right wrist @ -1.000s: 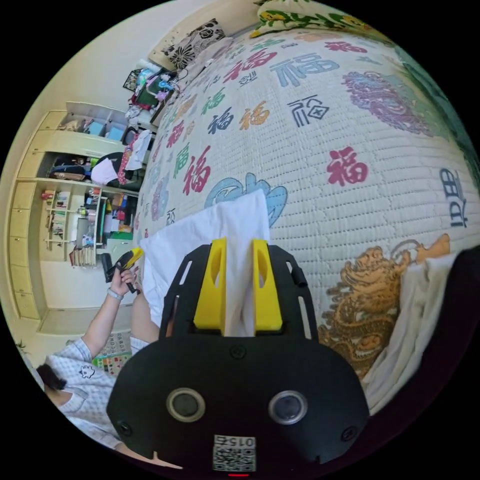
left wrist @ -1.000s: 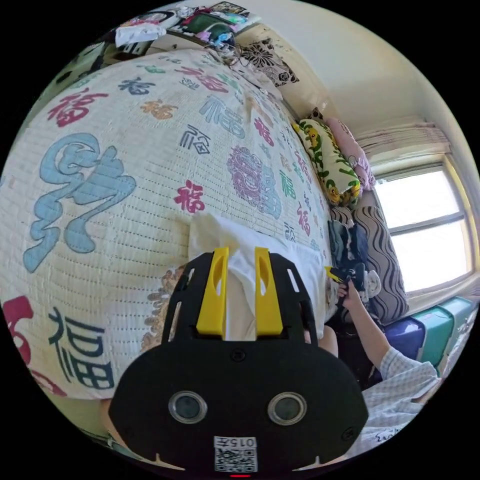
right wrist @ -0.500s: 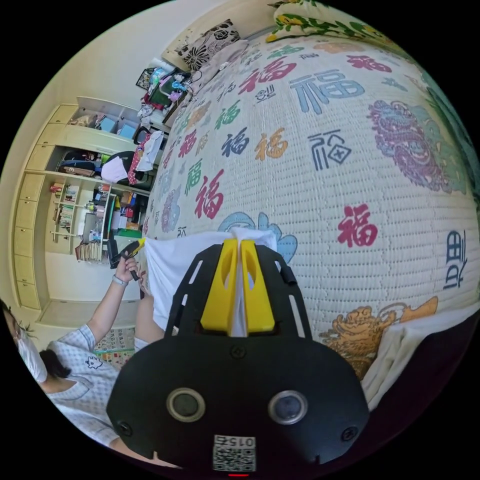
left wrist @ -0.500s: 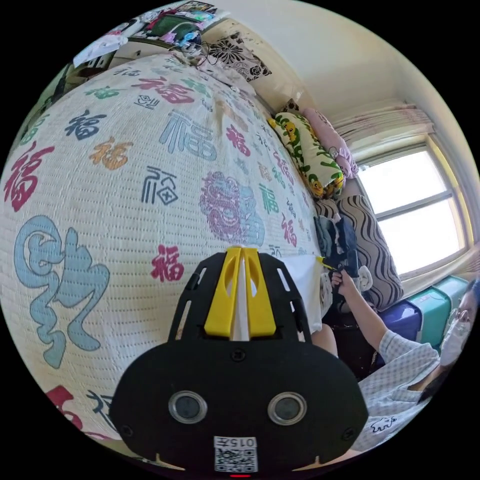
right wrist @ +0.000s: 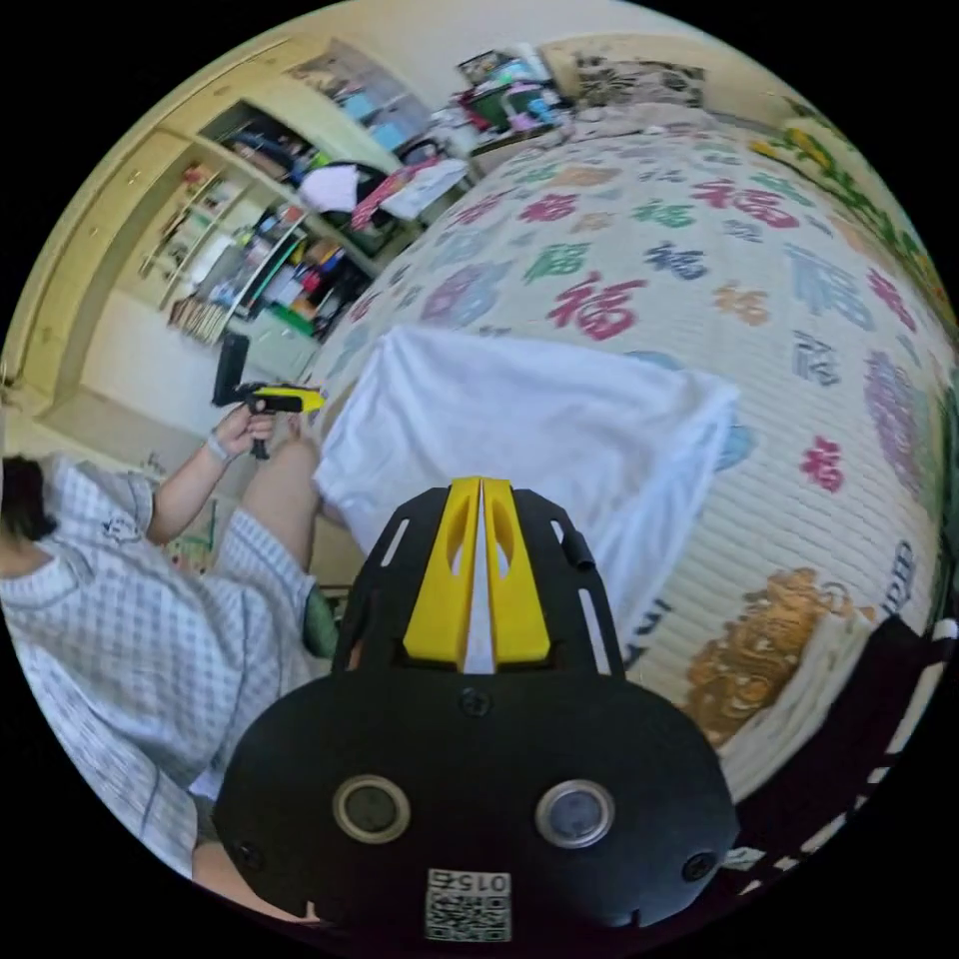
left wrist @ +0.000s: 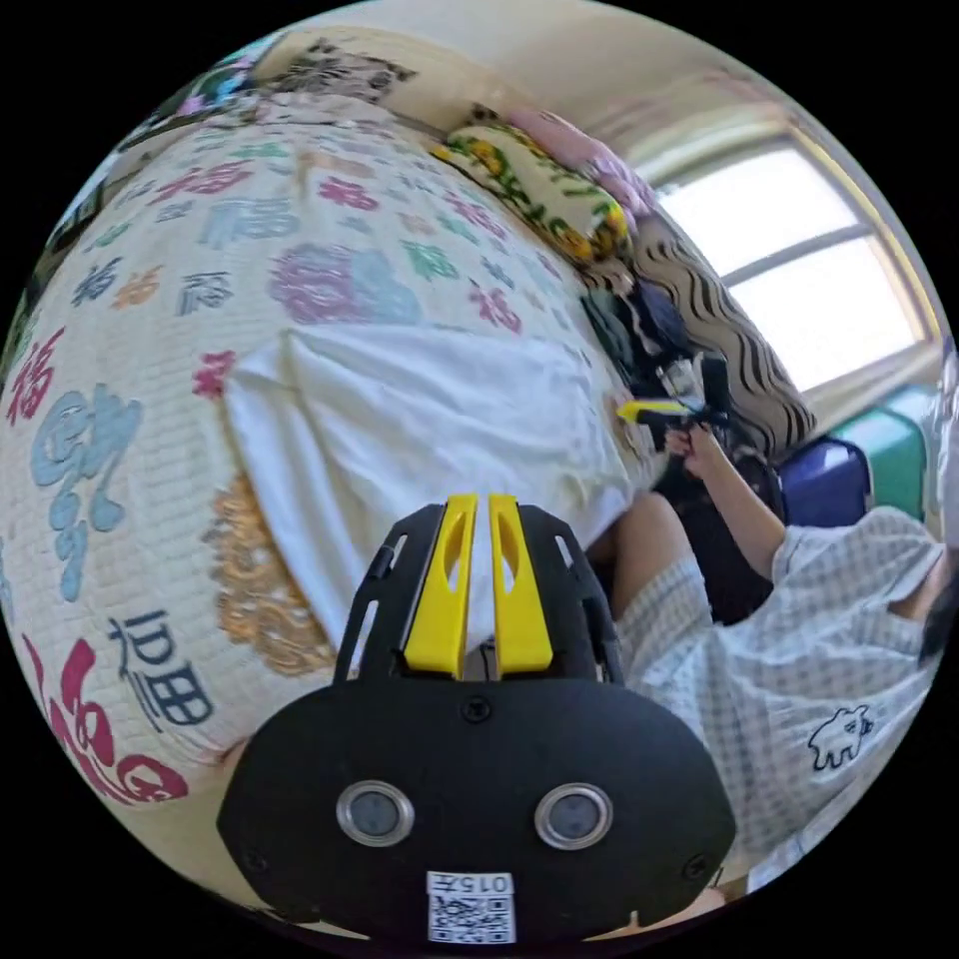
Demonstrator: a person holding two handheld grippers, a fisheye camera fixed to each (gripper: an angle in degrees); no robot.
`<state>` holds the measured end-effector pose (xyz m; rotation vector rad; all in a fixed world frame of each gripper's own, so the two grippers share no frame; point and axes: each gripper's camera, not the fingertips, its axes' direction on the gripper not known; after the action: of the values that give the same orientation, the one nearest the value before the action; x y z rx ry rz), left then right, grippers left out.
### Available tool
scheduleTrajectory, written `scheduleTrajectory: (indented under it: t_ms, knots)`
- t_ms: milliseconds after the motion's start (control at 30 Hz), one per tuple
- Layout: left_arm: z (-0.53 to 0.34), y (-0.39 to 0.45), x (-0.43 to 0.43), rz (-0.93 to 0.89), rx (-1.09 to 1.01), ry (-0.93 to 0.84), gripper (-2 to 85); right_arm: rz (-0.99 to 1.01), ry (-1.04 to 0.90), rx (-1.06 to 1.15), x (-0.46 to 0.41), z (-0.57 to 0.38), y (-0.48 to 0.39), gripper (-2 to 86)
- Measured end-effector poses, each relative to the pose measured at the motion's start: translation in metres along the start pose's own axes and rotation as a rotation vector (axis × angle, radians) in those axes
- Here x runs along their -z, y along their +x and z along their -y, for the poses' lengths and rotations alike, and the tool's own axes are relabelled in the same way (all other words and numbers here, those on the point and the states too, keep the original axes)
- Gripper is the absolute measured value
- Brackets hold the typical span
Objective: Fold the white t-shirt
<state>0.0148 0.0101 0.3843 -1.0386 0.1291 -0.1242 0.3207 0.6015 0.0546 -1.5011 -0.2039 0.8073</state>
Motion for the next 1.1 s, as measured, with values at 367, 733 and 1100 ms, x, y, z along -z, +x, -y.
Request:
scheduleTrajectory:
  t_ms: [367, 733, 1100]
  knots:
    - [-0.03, 0.072, -0.072, 0.09, 0.004, -0.287, -0.8, -0.019, -0.429, -0.089, -0.049, -0.047, -0.077, -0.9]
    - [-0.03, 0.098, -0.039, 0.078, 0.128, -0.062, -0.8, -0.026, -0.004, -0.258, 0.029, -0.037, -0.138, -0.6]
    - [-0.085, 0.102, -0.028, 0.032, 0.324, -0.06, -0.1, -0.042, -0.059, -0.565, 0.065, -0.059, -0.15, -0.6]
